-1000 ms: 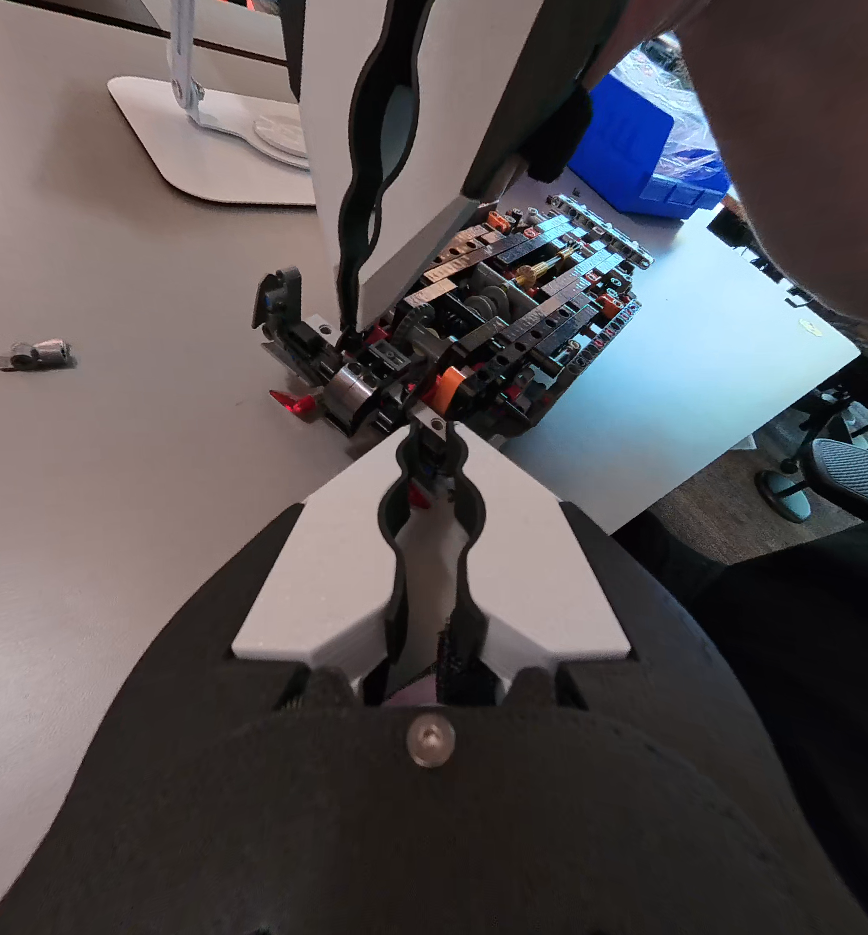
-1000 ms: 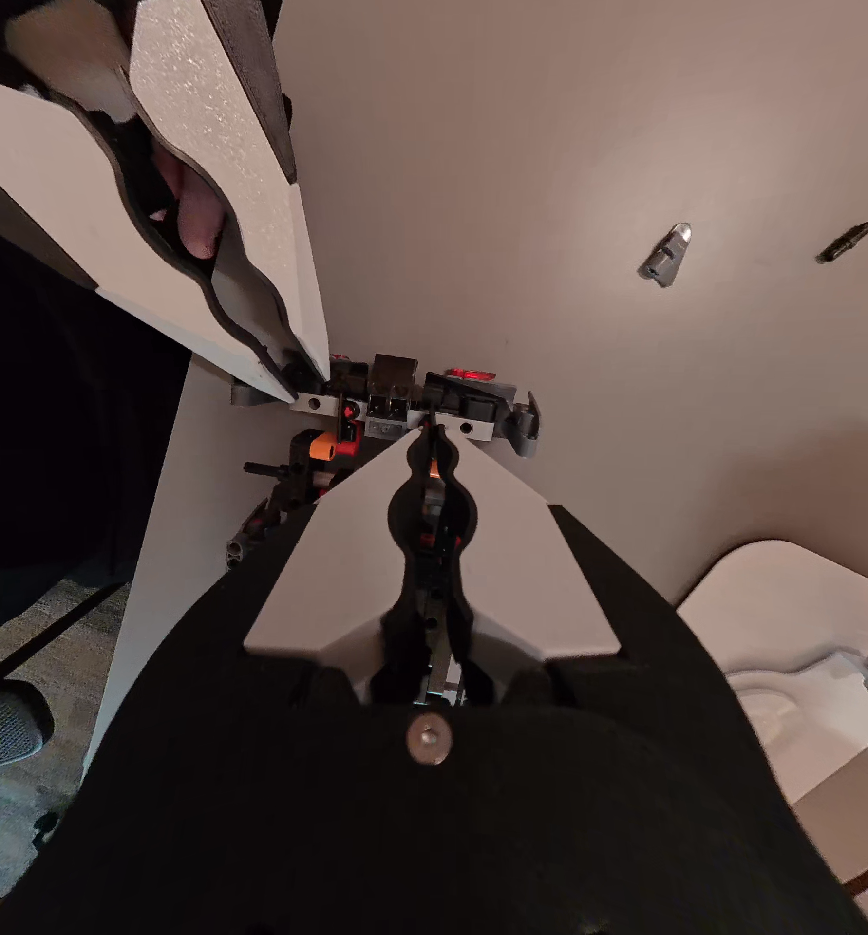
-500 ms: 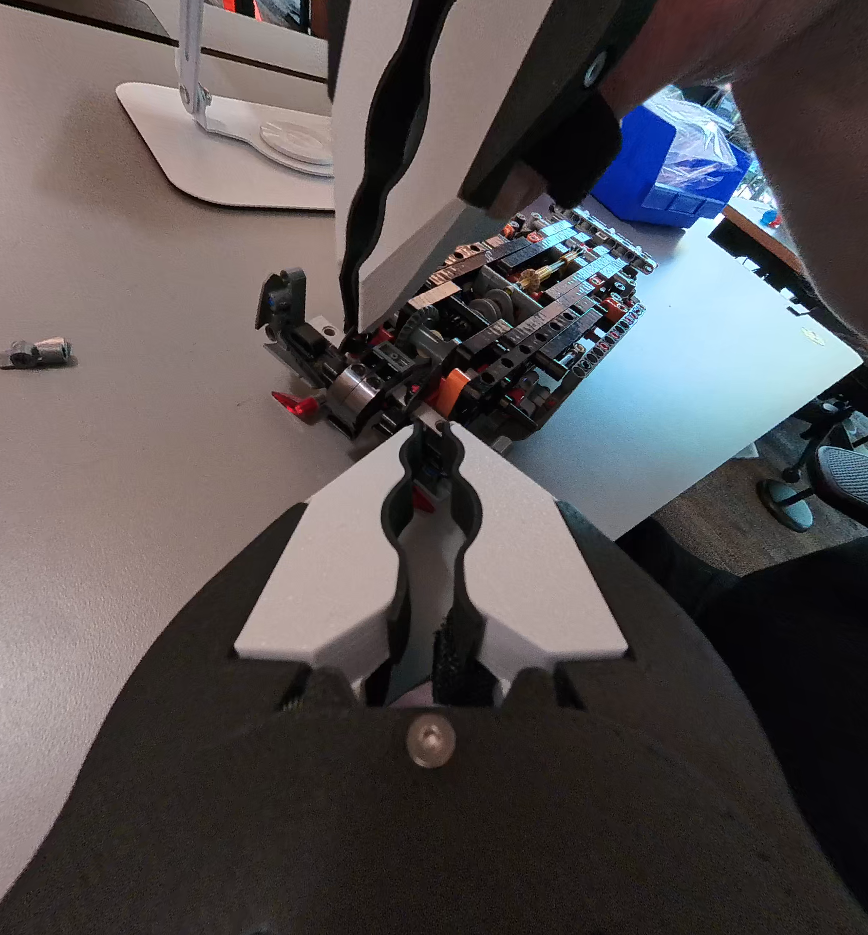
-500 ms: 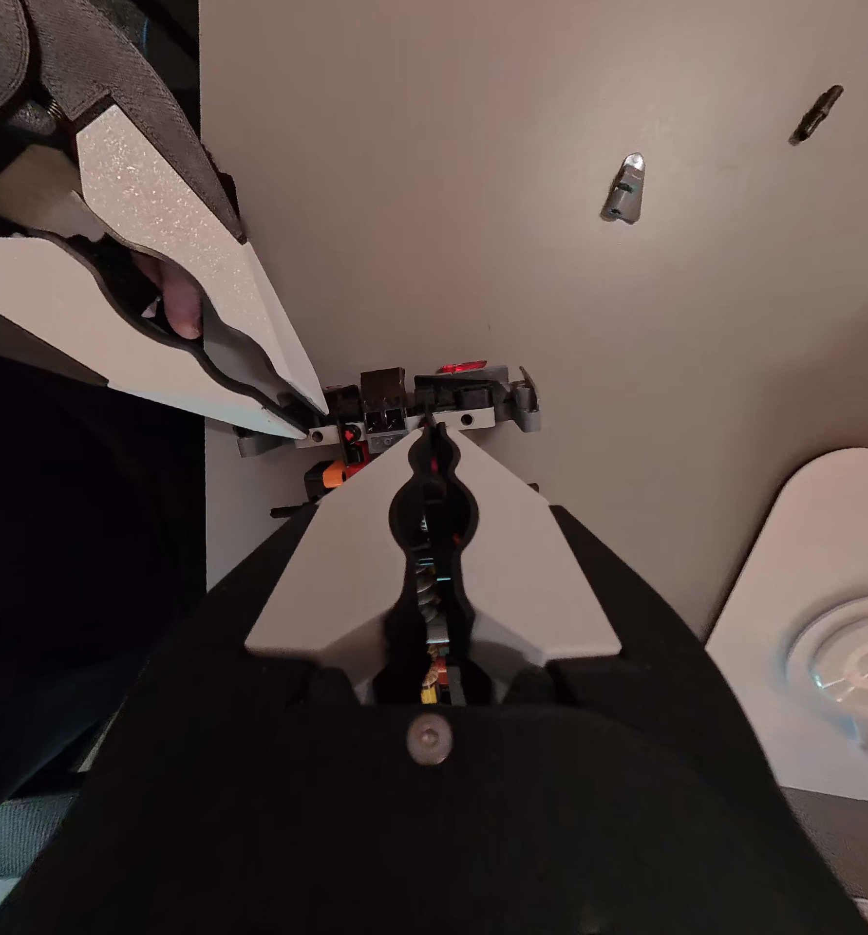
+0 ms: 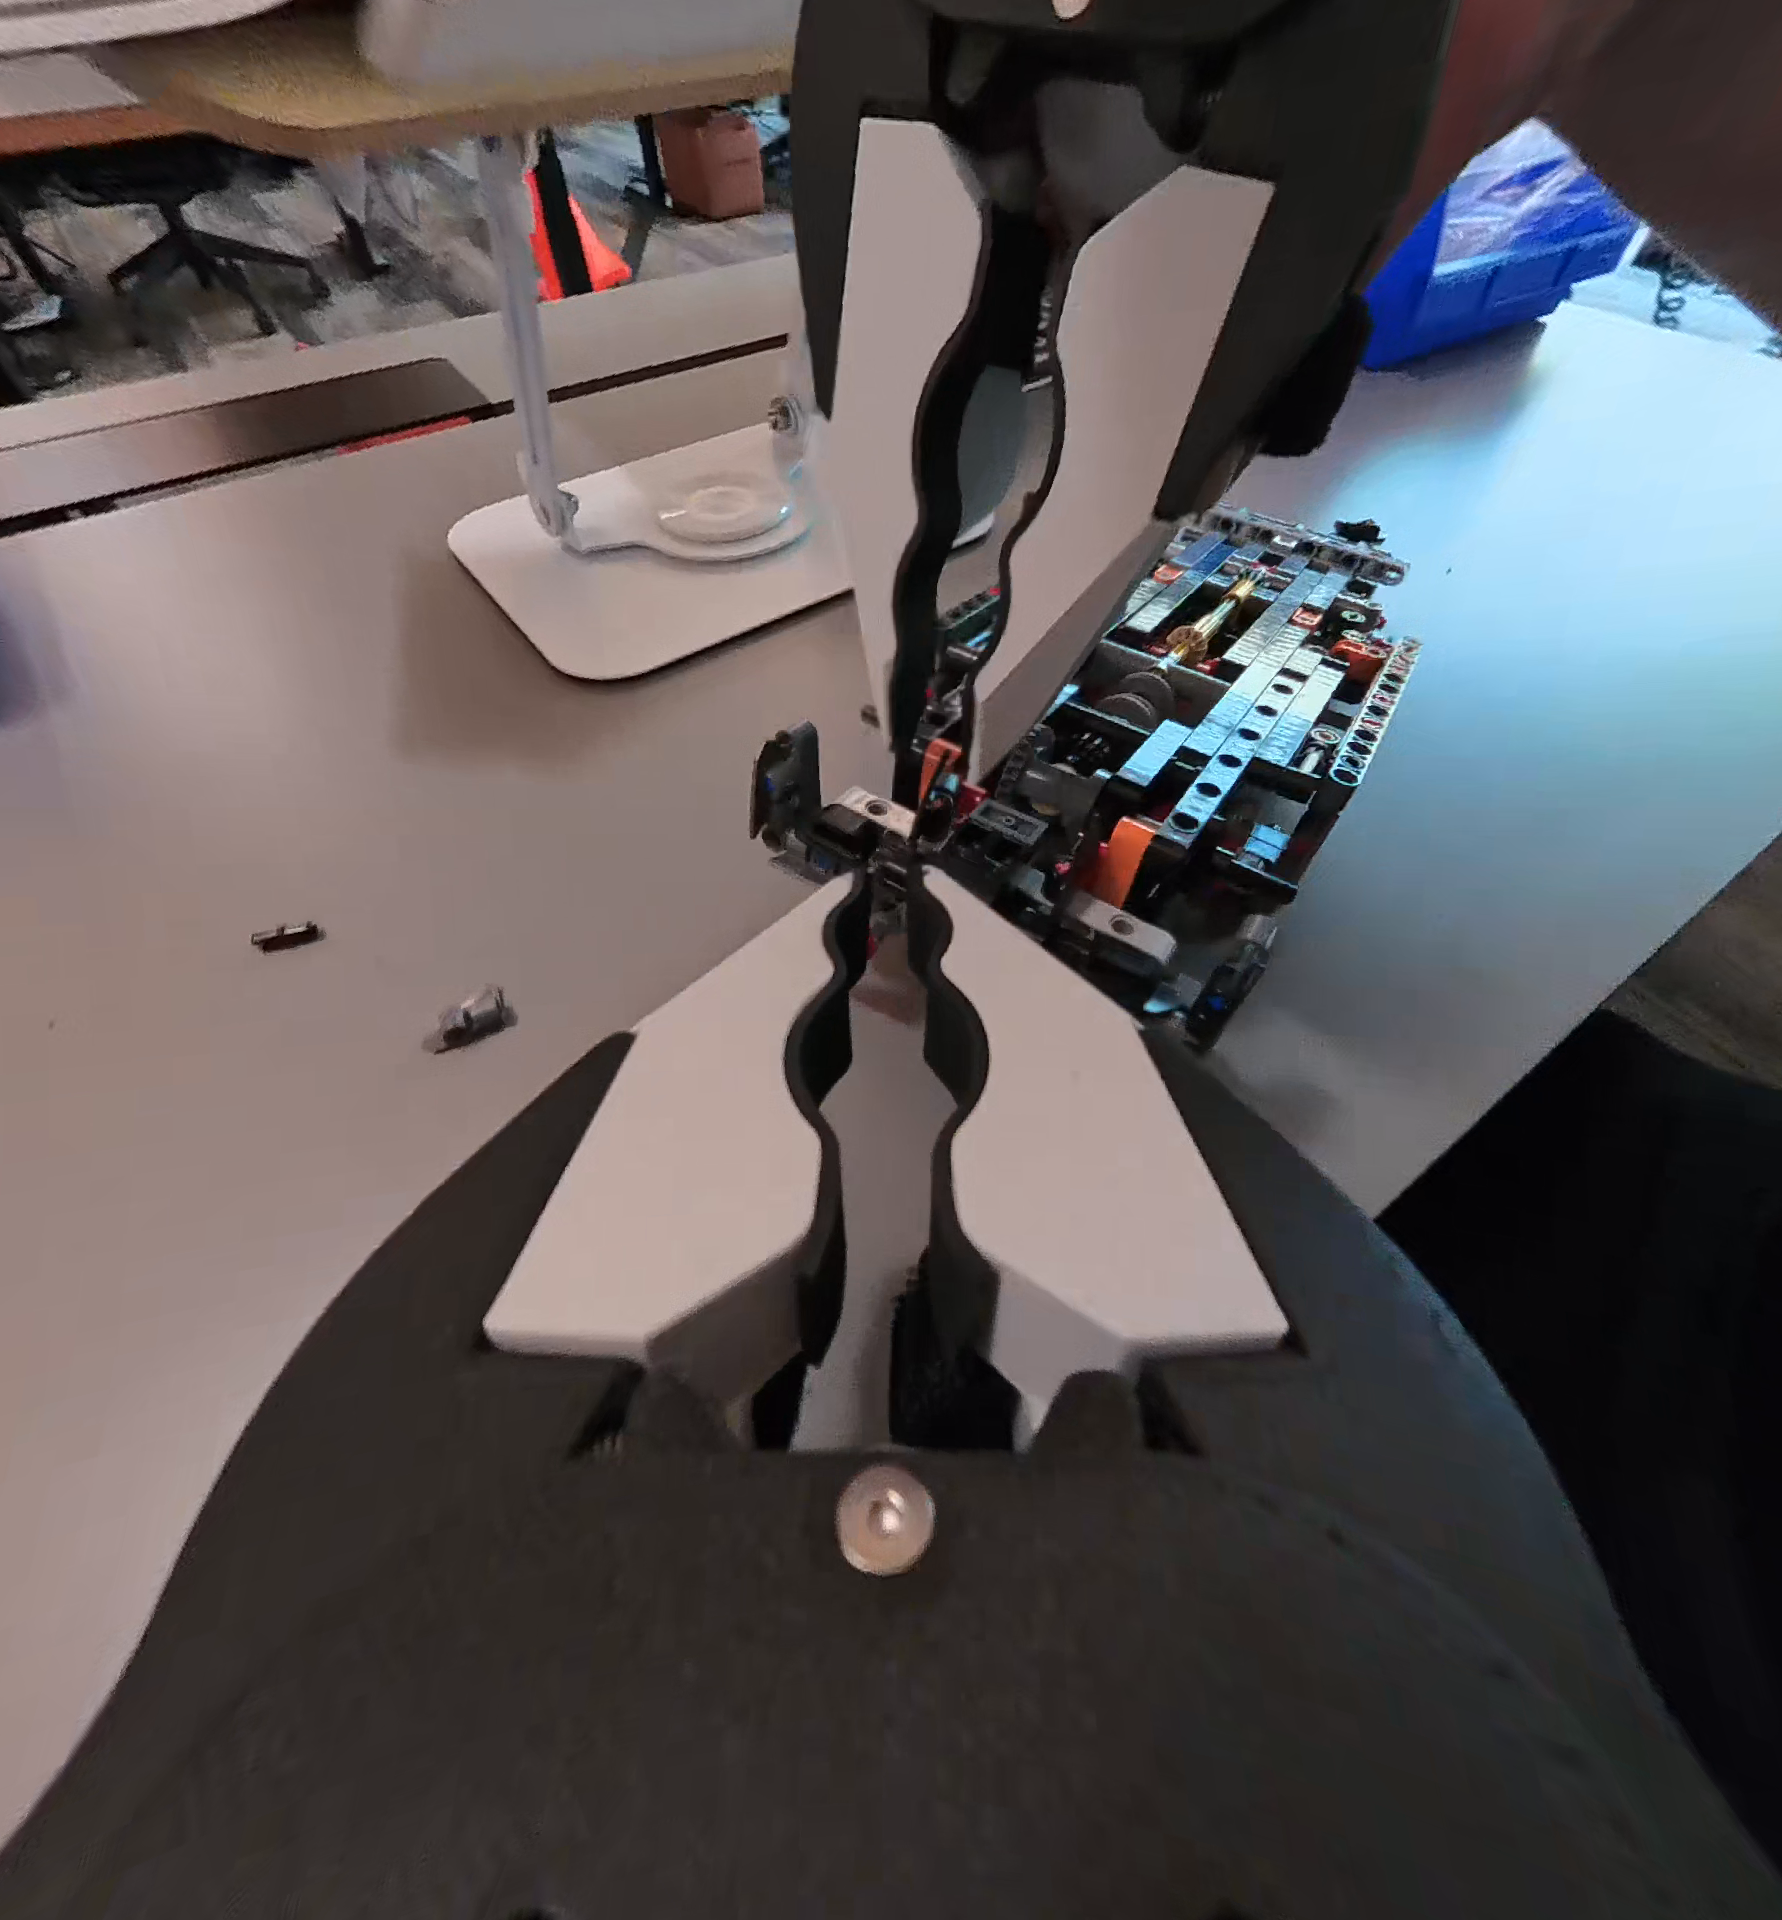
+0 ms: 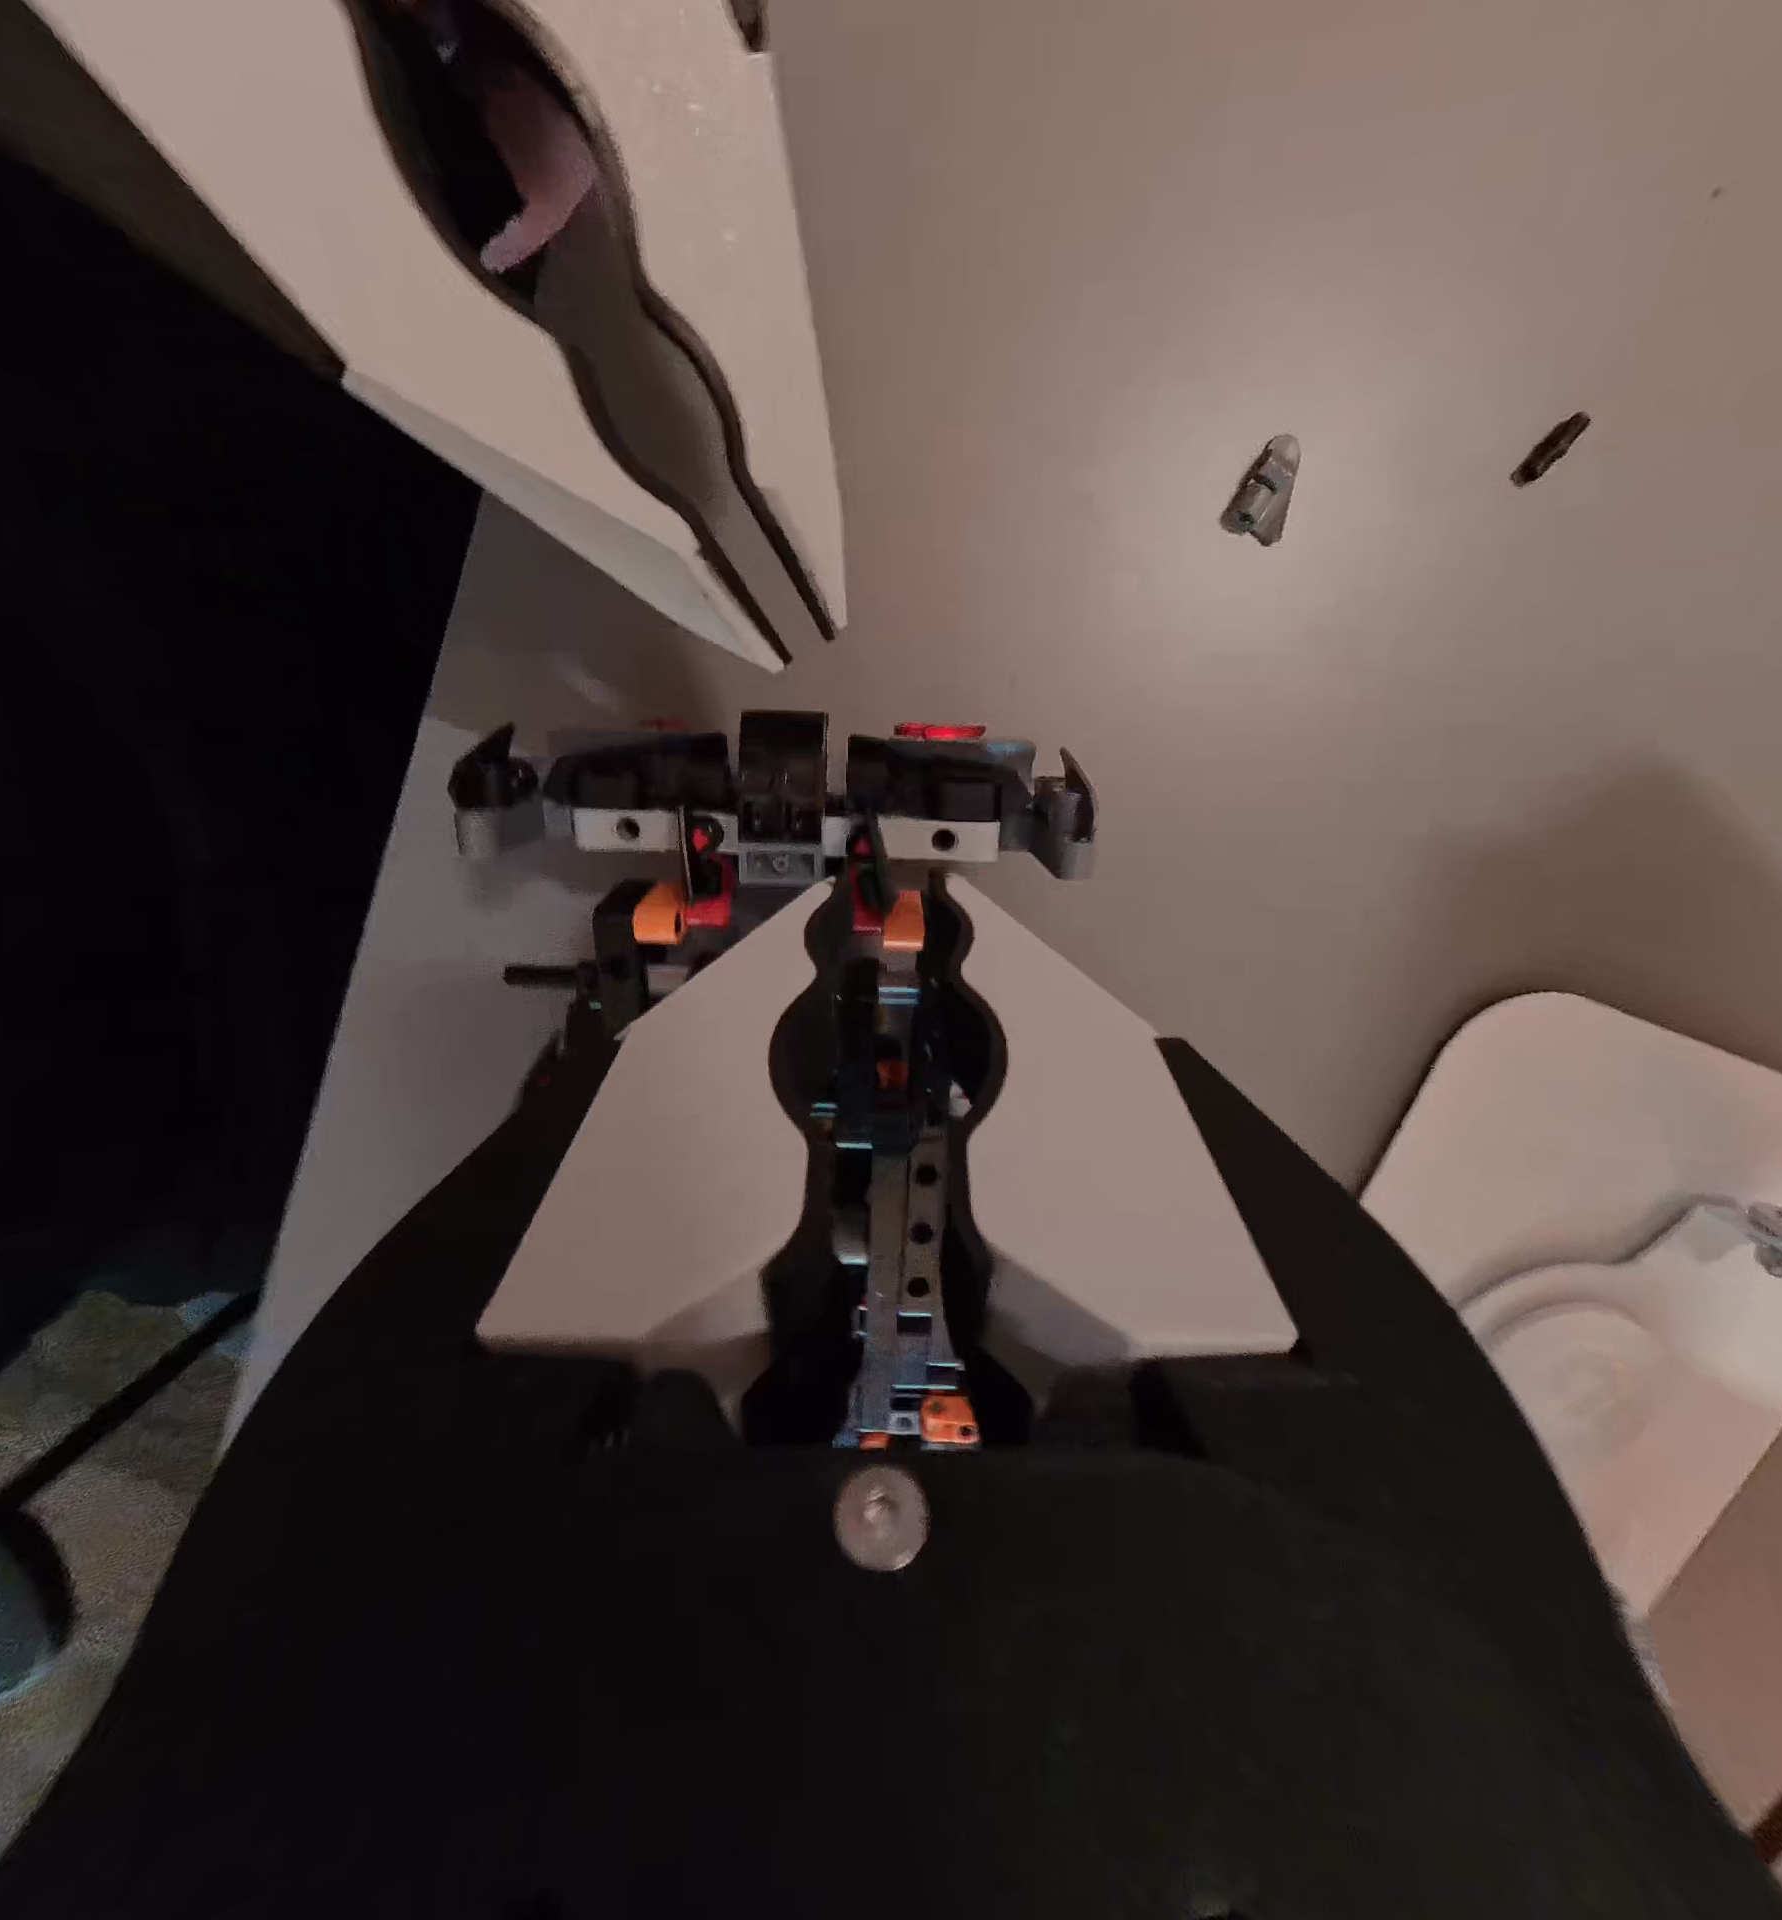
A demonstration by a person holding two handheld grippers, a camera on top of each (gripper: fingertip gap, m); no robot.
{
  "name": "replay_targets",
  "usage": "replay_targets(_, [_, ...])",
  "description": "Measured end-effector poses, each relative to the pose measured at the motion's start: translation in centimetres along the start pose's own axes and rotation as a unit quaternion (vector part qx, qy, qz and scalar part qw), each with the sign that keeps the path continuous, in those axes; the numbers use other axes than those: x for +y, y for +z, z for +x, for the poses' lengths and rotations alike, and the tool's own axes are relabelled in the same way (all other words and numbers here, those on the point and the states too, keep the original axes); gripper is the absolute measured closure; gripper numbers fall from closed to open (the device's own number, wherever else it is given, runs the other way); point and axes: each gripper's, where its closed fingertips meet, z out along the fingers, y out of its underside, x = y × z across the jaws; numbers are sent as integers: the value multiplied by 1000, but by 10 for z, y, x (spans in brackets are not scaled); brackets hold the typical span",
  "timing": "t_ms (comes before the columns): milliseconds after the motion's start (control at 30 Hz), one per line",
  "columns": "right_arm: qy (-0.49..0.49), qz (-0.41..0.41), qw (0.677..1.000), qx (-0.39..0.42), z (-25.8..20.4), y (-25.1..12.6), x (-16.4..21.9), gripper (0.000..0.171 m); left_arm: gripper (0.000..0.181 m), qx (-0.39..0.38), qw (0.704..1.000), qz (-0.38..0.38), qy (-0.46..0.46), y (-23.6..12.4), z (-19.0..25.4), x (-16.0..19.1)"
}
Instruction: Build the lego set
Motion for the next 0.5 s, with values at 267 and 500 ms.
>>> replay_targets(267, [-31, 28, 999, 2, -1, 0, 1, 162, 179, 40, 998, -24, 49, 23, 3, 3])
replay_targets(500, [-33, 20, 999, -3, -1, 10, 5, 166, 181, 56, 995, -38, 69, 30, 2, 5])
